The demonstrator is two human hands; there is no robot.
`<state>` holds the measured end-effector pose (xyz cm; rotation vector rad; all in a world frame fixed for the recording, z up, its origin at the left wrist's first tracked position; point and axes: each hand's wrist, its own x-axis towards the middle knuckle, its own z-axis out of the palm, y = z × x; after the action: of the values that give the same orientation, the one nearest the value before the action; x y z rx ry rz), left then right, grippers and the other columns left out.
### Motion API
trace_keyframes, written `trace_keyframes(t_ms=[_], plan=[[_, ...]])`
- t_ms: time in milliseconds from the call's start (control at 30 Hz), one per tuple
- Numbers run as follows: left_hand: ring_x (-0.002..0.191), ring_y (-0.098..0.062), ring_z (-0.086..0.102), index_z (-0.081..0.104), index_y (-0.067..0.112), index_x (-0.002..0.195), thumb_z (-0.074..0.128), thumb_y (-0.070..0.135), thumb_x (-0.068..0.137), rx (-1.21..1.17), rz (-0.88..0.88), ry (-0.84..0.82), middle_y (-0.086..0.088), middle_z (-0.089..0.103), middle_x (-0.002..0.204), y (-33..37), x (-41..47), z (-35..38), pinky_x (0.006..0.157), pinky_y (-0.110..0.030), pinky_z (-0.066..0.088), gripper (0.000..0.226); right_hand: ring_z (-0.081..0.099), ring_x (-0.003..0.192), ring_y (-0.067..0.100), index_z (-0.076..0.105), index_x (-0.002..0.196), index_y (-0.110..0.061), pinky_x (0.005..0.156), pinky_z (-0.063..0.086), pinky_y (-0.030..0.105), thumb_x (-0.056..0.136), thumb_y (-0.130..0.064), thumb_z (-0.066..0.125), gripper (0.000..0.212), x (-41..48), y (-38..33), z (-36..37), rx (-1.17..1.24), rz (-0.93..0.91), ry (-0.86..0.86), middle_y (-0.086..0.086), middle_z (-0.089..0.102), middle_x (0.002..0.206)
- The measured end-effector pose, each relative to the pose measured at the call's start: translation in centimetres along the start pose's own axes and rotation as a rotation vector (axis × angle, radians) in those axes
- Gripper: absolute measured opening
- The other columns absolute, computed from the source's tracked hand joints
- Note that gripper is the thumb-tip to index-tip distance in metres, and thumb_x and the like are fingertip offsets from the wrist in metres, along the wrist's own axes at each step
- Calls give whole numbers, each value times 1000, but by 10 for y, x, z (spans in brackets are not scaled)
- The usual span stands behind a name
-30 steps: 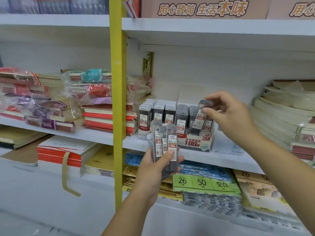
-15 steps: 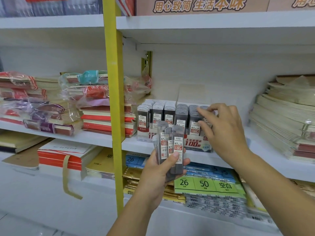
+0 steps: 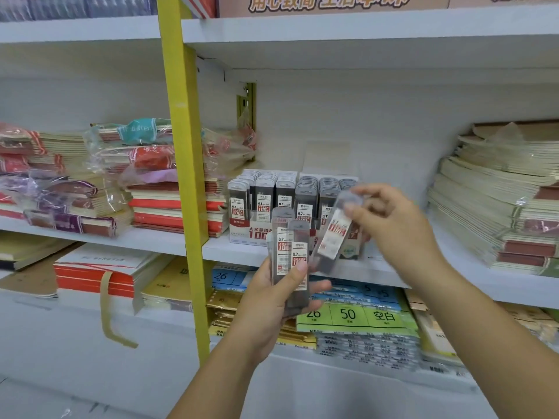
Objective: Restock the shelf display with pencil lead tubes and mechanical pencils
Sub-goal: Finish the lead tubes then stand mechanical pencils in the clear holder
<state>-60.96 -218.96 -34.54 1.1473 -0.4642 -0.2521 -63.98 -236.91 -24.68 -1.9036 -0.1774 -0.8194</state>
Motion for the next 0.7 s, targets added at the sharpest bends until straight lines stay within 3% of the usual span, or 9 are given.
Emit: trace_keyframes(t_ms=[100,167,467,633,700], plan=[[101,-24,75,56,33,127,67,37,85,25,23,34,1,76,114,0,1,-4,70,-28,61,44,66,79,6,55,95,-43,64,54,21,90,-23,66,24,11,-7,-23,-27,-168,228,-6,69,91],[99,-24,75,56,33,127,67,38,84,34,24,50,0,76,113,0,1,-6,69,-28,61,44,65,82,6,52,95,-46,69,53,19,91,-20,65,30,15,-9,-33,-73,-297,271,-11,67,91],[98,-22,75,58,37,124,67,41,85,98,19,57,2,76,113,-3,2,-4,70,-29,61,40,58,77,-4,54,98,-43,66,45,9,91,-19,66,28,28,14,-24,-254,-345,127,-26,62,84],[98,-22,75,58,38,123,67,42,85,111,11,60,3,76,112,-3,3,-3,70,-28,61,39,50,85,-11,56,101,-42,69,34,0,88,-23,66,25,35,31,-15,-428,-286,69,-10,56,94],[97,-21,75,58,39,122,67,43,84,112,10,59,4,77,112,-3,3,-3,69,-27,61,39,46,94,-2,62,105,-36,74,30,6,86,-25,68,22,36,38,-10,-548,-286,89,-6,56,100]])
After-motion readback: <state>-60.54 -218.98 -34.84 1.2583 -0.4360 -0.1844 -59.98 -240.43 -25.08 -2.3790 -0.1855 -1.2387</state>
